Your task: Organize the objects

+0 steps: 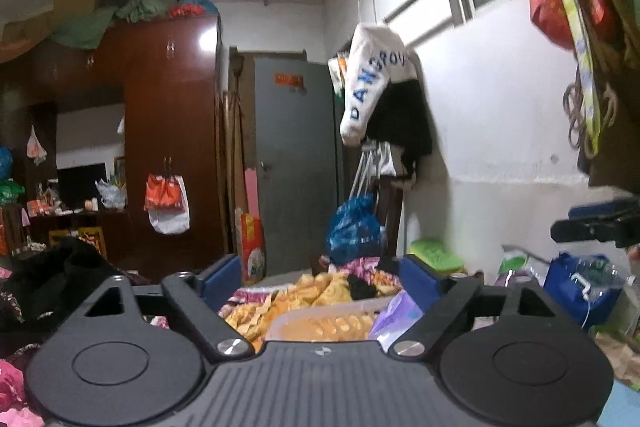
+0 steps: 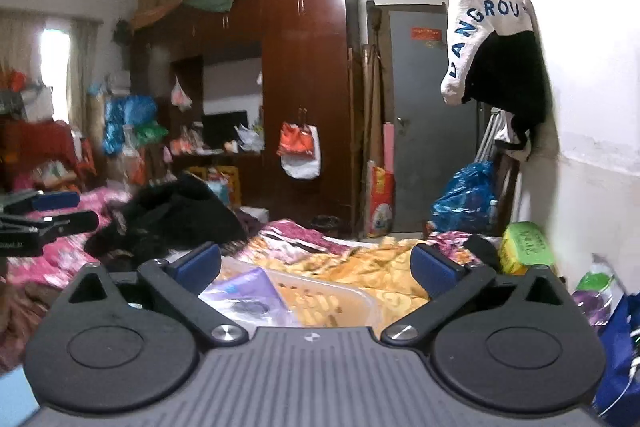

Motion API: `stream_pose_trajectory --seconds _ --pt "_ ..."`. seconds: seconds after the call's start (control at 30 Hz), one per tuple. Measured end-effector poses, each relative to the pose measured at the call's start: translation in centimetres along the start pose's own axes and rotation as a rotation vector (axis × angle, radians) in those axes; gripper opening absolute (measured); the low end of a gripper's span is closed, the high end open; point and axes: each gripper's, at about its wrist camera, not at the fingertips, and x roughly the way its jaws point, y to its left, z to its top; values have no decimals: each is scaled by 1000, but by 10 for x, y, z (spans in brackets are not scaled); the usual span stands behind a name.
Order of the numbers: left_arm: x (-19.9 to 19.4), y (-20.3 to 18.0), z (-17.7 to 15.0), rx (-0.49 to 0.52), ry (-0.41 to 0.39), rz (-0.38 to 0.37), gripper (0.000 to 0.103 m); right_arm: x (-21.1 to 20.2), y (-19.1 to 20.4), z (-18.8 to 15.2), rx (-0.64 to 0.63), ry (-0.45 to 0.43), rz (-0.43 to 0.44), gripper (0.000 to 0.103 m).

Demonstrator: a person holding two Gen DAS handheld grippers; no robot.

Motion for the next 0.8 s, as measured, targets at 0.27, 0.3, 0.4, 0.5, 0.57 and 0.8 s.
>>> stream_pose_trajectory --seconds 0.27,0.3,0.4,0.5,0.57,0.8 --pt "-23 -27 23 44 48 -24 99 -23 24 2 64 41 -111 103" --pt "-25 -30 24 43 71 -28 99 -28 29 0 65 45 -110 103" --pt "-46 -45 15 44 132 -25 99 -49 42 -13 20 62 -88 103" --pt "-82 -58 -2 53 141 -36 99 -75 52 -32 28 61 -69 103" --pt "-107 -64 -14 48 127 -41 99 -91 58 -45 17 69 -46 103" --pt "-138 -96 -57 47 174 -35 99 -96 67 -76 1 75 -15 103"
